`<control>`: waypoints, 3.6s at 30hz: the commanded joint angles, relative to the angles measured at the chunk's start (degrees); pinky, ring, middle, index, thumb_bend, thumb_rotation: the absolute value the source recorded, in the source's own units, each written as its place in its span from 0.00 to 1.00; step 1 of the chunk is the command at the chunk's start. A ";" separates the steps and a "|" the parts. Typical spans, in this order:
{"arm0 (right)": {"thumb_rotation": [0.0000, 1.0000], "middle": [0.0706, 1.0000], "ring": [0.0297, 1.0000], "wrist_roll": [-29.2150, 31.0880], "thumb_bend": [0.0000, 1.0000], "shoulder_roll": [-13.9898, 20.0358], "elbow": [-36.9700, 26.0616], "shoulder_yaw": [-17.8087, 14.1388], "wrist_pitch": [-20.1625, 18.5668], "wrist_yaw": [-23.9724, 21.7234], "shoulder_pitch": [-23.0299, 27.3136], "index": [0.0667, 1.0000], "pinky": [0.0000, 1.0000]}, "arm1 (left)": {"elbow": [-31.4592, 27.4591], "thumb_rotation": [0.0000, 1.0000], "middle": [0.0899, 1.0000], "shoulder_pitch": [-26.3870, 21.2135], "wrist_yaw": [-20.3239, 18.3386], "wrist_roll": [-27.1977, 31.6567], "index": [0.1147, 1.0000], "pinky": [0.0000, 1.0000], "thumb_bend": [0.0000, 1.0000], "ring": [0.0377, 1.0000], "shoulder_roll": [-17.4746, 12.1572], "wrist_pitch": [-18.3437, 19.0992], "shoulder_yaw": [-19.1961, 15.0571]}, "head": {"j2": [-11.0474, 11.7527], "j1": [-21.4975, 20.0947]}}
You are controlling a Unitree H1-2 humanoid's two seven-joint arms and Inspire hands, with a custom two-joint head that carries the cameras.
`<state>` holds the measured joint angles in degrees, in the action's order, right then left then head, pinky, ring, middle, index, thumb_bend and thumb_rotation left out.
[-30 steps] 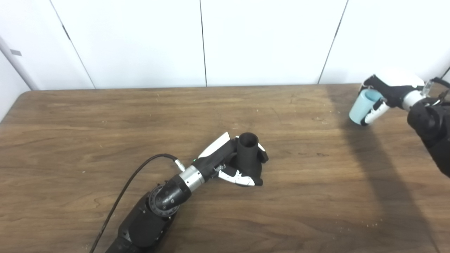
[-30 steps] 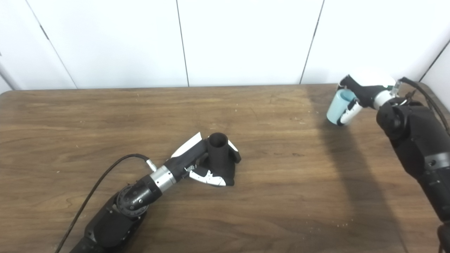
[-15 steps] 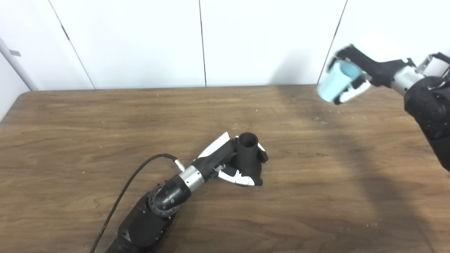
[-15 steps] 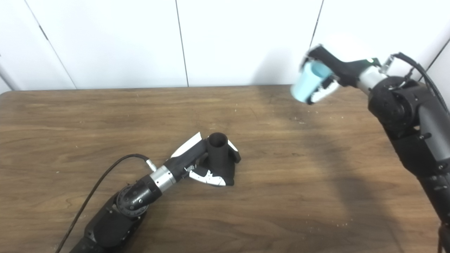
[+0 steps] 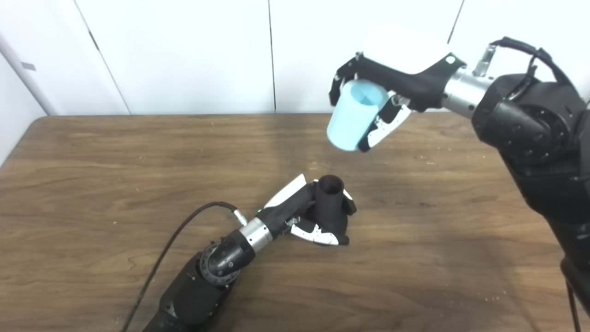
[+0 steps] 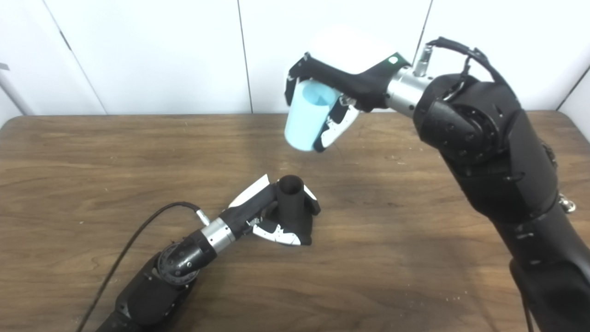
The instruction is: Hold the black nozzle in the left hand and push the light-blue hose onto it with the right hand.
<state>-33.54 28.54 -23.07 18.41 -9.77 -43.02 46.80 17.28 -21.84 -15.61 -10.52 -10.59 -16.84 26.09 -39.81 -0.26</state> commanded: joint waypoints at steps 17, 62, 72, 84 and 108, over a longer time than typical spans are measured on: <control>0.00 0.43 0.35 0.00 0.51 -4.14 -1.26 3.85 5.08 -0.12 -1.72 0.51 0.26 | 4.71 0.00 0.46 3.76 -1.76 -8.30 0.41 0.64 0.52 0.66 -3.30 4.14 3.66 | -0.29 -0.55; 0.00 0.42 0.32 -8.25 0.51 -3.73 -5.30 3.02 2.24 -12.33 -2.44 0.49 0.16 | 4.39 0.00 0.52 3.44 -1.61 -7.91 0.40 0.64 0.51 0.67 -4.17 4.08 4.91 | -0.97 -0.88; 0.00 0.43 0.33 -7.32 0.51 -3.03 -4.57 3.84 1.09 -14.35 -2.31 0.48 0.15 | 4.16 0.00 0.52 3.23 -1.56 -8.14 0.40 0.65 0.51 0.67 -3.99 4.54 4.99 | -1.02 -0.59; 0.00 0.47 0.37 -8.67 0.52 -2.94 -4.48 5.45 4.17 -10.77 -6.10 0.47 0.25 | 3.83 0.00 0.52 3.29 -1.14 -8.93 0.40 0.66 0.51 0.68 -4.09 3.76 4.99 | -1.27 -0.44; 0.20 0.61 0.53 -14.39 0.89 -3.13 -6.57 6.35 11.91 -6.88 -8.76 0.65 0.39 | 4.13 0.00 0.48 3.06 -0.76 -9.47 0.41 0.66 0.51 0.68 -3.79 3.52 5.06 | -1.21 -0.26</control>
<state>-48.17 24.78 -28.50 24.89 1.37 -48.65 37.68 17.30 -22.53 -12.86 -14.22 -11.72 -18.91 28.92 -40.96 -0.44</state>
